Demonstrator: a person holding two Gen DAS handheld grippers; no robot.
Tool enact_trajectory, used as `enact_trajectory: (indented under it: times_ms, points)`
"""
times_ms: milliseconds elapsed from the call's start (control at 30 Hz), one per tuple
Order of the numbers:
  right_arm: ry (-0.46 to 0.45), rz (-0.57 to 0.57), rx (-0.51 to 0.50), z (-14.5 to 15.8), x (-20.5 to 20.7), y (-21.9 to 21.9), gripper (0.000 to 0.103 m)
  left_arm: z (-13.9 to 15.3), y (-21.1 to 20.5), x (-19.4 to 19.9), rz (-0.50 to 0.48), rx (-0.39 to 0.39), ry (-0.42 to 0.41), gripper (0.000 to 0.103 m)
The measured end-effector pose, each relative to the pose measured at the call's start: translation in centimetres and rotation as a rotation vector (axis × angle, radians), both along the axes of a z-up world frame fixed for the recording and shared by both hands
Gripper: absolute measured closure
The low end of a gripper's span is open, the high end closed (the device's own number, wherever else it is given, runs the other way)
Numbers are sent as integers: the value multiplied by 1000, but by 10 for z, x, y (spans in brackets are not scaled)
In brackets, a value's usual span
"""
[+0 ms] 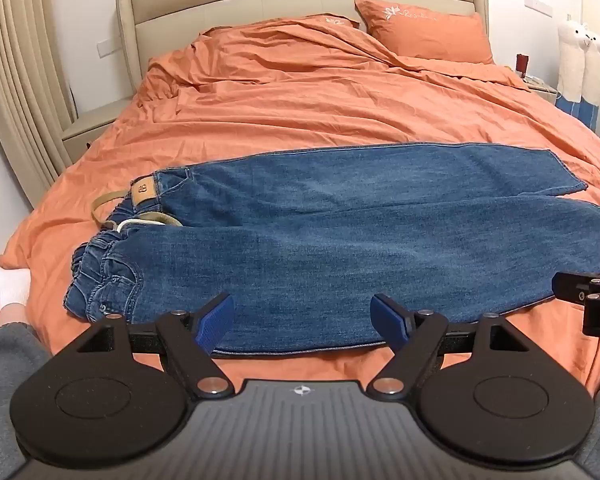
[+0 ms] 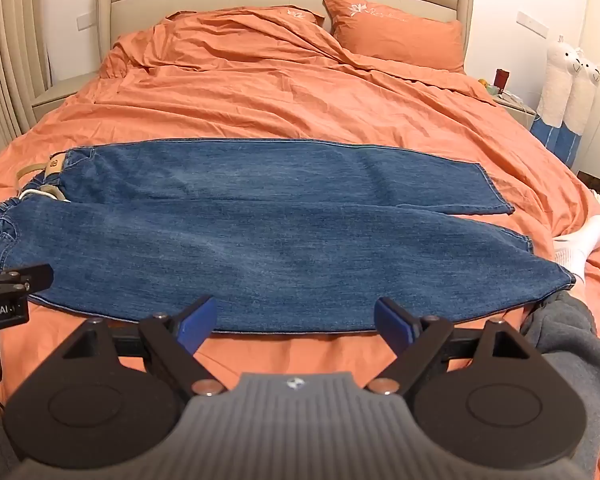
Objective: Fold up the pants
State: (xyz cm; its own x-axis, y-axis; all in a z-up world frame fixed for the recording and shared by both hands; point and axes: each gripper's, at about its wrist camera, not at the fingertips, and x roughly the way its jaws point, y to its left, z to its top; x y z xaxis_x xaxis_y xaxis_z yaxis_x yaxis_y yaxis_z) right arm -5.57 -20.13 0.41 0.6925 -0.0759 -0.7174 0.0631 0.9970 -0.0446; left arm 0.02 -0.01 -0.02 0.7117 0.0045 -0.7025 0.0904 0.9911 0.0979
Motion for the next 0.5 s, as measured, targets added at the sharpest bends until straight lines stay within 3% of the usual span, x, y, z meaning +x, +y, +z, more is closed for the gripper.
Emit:
enact_trajectory:
  times_ms: [500]
  points:
    - [-2, -17, 14, 2, 3, -3, 21, 3, 1, 1, 6, -14, -8, 12]
